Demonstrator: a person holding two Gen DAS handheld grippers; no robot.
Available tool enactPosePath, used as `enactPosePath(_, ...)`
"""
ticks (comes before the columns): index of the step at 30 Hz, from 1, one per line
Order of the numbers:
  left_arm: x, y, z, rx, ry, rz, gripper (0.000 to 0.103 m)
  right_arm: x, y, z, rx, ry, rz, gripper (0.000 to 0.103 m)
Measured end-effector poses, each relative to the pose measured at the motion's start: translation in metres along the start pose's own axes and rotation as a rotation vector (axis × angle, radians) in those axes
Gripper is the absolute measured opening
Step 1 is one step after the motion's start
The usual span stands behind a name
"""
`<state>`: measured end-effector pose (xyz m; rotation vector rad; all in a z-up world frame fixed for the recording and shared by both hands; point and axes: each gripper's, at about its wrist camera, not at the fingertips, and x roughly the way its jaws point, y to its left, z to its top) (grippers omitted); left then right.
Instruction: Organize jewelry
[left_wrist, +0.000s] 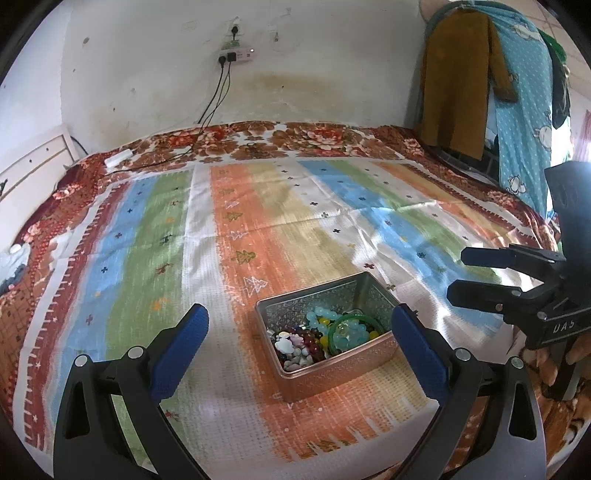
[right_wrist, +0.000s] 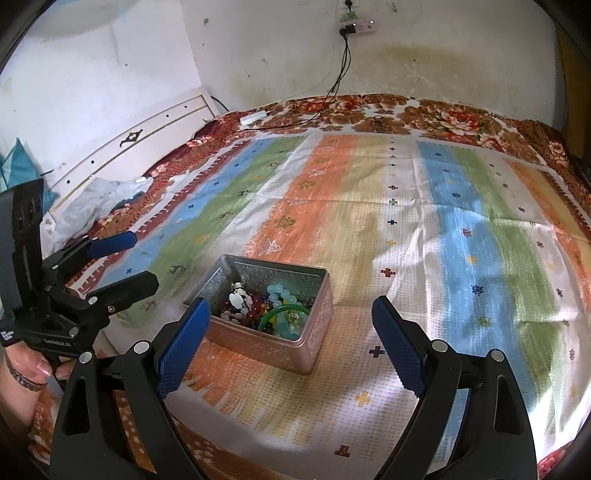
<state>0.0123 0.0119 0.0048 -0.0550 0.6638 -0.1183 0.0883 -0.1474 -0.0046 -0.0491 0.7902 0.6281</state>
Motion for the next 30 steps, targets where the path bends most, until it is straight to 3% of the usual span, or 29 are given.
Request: enactPosePath(30,0.0058,0.005,-0.0008,-0.015,0.023,0.017,0.097,0.0079,0.0018,-0.0027,-0.009,0.023,-0.006,0.089)
